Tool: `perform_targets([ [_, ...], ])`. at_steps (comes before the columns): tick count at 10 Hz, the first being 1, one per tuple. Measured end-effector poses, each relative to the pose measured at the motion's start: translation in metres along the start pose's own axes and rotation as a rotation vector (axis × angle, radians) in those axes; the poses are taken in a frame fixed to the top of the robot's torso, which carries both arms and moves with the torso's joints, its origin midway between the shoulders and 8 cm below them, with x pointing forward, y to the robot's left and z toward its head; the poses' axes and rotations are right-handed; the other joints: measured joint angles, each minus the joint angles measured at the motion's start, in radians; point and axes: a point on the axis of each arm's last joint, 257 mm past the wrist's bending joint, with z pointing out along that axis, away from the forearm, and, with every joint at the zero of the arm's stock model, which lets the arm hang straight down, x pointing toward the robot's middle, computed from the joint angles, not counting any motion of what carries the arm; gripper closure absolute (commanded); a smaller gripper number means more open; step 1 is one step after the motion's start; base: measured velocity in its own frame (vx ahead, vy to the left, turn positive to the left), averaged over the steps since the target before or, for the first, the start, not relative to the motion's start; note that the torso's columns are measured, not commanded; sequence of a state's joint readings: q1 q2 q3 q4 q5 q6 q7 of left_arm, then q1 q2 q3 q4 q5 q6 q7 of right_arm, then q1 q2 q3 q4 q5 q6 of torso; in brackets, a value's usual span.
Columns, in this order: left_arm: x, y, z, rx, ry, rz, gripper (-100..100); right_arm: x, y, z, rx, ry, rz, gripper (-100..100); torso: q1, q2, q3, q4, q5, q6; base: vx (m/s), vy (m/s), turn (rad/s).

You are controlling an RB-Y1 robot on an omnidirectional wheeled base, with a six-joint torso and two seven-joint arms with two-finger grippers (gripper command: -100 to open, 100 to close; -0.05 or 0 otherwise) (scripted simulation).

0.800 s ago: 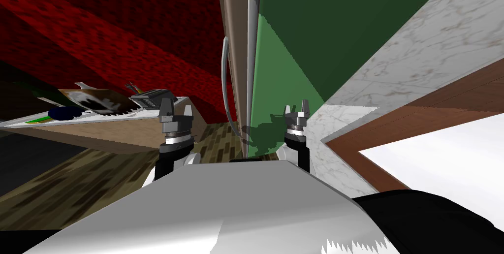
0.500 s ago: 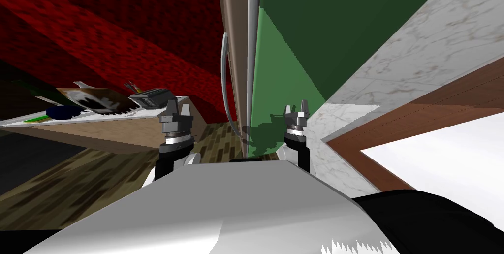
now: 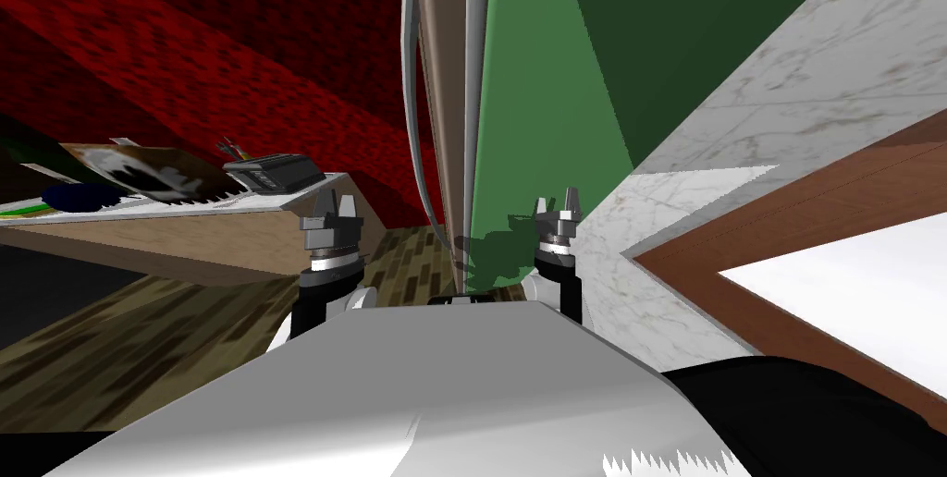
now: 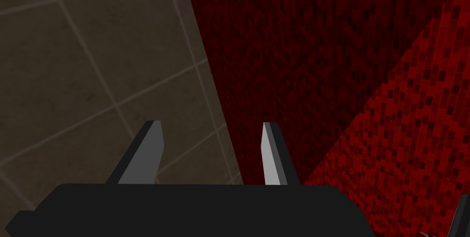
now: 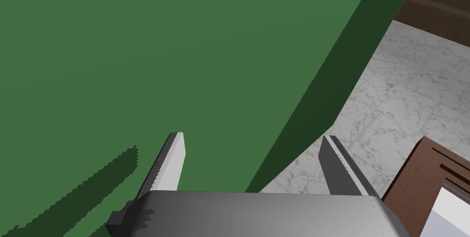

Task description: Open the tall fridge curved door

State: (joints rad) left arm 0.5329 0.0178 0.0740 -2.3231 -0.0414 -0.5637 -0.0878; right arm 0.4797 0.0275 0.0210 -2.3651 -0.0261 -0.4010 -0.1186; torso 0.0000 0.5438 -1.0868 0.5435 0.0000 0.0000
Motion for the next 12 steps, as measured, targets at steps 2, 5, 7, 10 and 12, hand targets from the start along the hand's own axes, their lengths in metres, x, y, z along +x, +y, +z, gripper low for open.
perform_targets([
  [2, 0.000, 0.000, 0.000, 0.000, 0.000, 0.000, 0, 0.000, 0.000, 0.000, 0.000, 0.000, 0.000, -100, 0.000, 0.148, -0.295, 0.148, 0.000, 0.000, 0.004, 0.005, -0.013],
  [5, 0.000, 0.000, 0.000, -0.001, 0.000, 0.000, 0, 0.011, -0.008, -0.002, 0.012, 0.071, -0.072, -100, 0.001, 0.193, -0.388, 0.193, 0.000, 0.000, 0.008, 0.032, -0.043],
  [7, 0.000, 0.000, 0.000, -0.001, 0.000, 0.000, 0, 0.018, -0.014, -0.004, 0.015, 0.120, -0.145, -100, 0.001, 0.194, -0.389, 0.194, 0.000, 0.000, 0.011, 0.038, -0.052],
  [10, 0.000, 0.000, 0.000, -0.001, 0.000, 0.000, 0, 0.024, -0.021, -0.006, 0.012, 0.152, -0.221, -100, 0.000, 0.194, -0.390, 0.194, 0.000, -0.001, 0.005, 0.031, -0.048],
  [12, 0.000, 0.000, 0.000, -0.001, 0.000, 0.000, 0, 0.027, -0.027, -0.008, 0.010, 0.172, -0.274, -100, 0.001, 0.193, -0.390, 0.194, 0.000, -0.001, -0.003, 0.034, -0.040],
])
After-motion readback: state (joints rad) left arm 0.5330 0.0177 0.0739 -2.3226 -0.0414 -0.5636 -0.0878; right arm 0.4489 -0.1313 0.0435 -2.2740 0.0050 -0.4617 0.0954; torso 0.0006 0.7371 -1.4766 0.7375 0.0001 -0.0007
